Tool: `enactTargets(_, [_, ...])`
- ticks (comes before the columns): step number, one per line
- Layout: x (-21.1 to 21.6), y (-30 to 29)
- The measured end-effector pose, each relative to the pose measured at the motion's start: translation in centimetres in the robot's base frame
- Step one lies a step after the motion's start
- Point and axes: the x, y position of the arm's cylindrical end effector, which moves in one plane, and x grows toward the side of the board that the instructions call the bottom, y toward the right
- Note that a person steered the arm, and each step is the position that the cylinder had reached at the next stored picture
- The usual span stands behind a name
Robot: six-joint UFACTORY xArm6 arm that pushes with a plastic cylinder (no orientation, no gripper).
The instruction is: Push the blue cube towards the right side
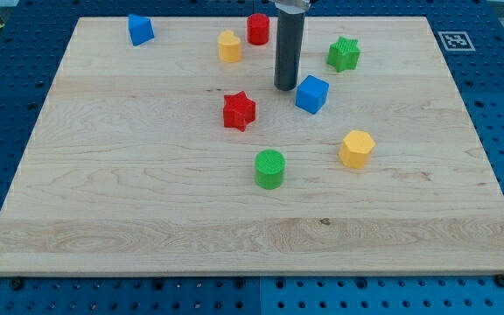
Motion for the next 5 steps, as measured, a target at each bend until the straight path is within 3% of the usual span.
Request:
enactTargets(4, [0.6,0.3])
enactTargets(5, [3.7,1.5])
